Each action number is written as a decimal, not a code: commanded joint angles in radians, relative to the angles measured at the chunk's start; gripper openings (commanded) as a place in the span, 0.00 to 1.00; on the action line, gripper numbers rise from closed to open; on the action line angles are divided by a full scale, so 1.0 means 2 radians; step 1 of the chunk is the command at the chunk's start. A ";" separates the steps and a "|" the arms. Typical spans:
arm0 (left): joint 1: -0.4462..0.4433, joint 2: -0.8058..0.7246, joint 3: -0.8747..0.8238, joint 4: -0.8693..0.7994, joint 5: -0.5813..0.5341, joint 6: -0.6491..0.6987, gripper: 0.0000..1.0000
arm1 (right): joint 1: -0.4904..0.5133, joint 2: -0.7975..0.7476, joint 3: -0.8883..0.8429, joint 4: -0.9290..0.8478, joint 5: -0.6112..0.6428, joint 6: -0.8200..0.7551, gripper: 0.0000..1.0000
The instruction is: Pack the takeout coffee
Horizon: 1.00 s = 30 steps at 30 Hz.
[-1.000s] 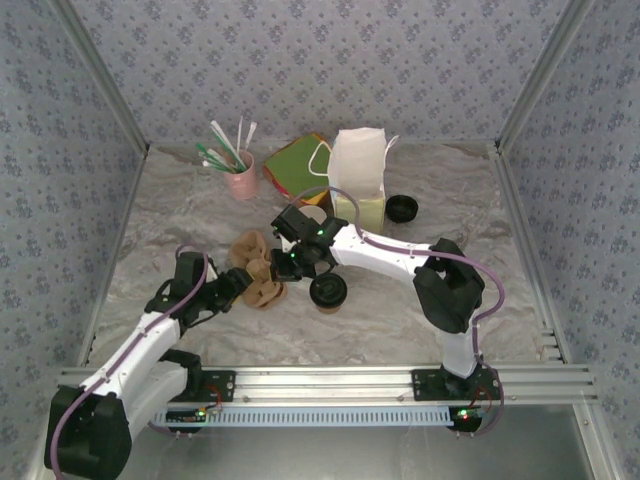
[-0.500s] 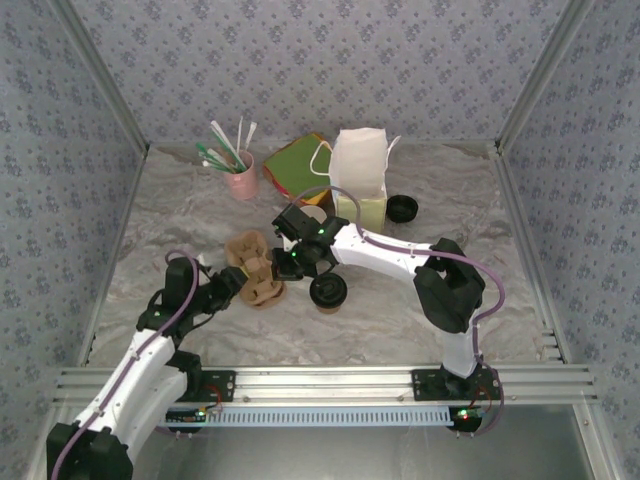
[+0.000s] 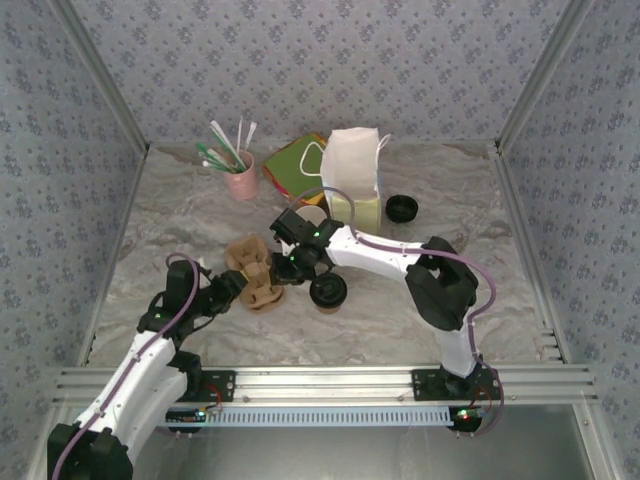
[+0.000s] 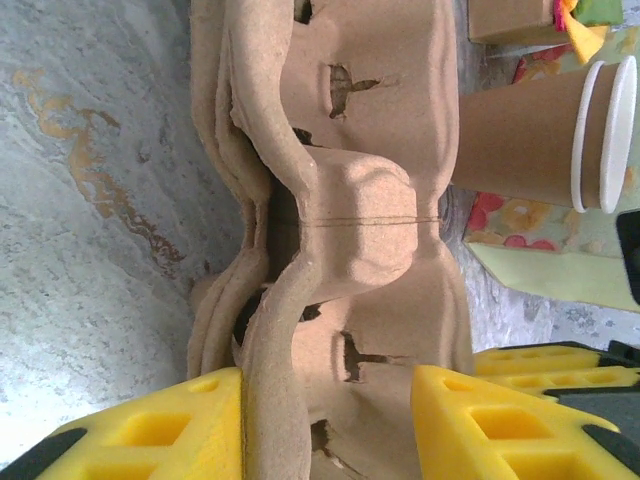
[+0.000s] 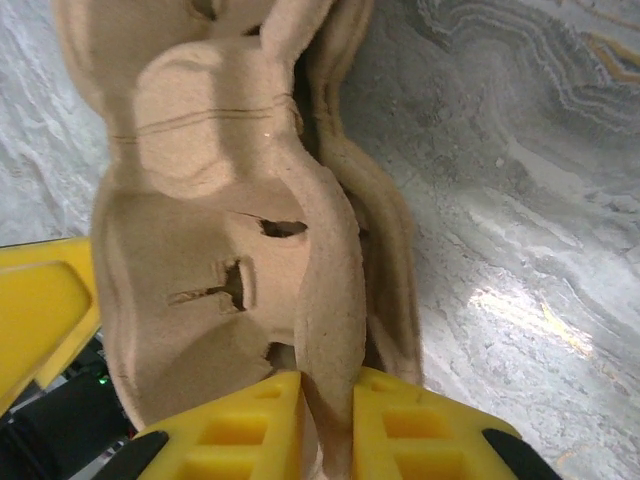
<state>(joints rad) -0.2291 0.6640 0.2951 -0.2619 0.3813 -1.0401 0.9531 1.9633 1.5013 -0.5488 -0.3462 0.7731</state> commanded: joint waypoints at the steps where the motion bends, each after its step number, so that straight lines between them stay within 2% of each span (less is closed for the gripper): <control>1: -0.003 0.002 -0.001 0.012 0.016 0.009 0.46 | 0.009 0.019 0.008 0.001 -0.016 0.000 0.21; 3: -0.002 0.001 -0.002 0.011 0.017 0.008 0.45 | 0.009 0.018 0.007 0.000 -0.016 0.000 0.27; 6: -0.002 -0.001 -0.001 0.005 0.012 0.013 0.43 | 0.011 0.016 0.009 -0.005 -0.011 -0.004 0.27; 9: -0.003 0.001 0.002 -0.007 0.008 0.022 0.38 | 0.011 0.011 0.010 -0.007 -0.007 -0.007 0.20; 13: -0.003 0.014 0.010 -0.030 0.001 0.037 0.29 | 0.013 0.007 0.010 -0.009 -0.003 -0.009 0.20; 19: -0.003 0.016 0.017 -0.035 0.001 0.045 0.22 | 0.014 0.001 0.010 -0.013 0.003 -0.010 0.21; 21: -0.003 0.008 0.017 -0.032 0.002 0.044 0.11 | 0.014 -0.003 0.011 -0.015 0.006 -0.010 0.24; 22: -0.003 0.002 0.017 -0.033 0.001 0.043 0.08 | 0.014 -0.006 0.010 -0.016 0.009 -0.010 0.27; 25: -0.003 -0.014 0.015 -0.032 0.001 0.043 0.08 | 0.013 -0.017 0.012 -0.020 0.018 -0.013 0.31; 28: -0.003 -0.033 0.012 -0.030 0.001 0.044 0.08 | 0.011 -0.031 0.012 -0.024 0.028 -0.014 0.48; 30: -0.003 -0.046 0.008 -0.025 0.001 0.044 0.08 | 0.010 -0.041 0.012 -0.023 0.033 -0.015 0.49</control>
<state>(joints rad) -0.2302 0.6052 0.3000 -0.3183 0.3813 -0.9688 0.9733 1.9408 1.5028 -0.5640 -0.3096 0.7509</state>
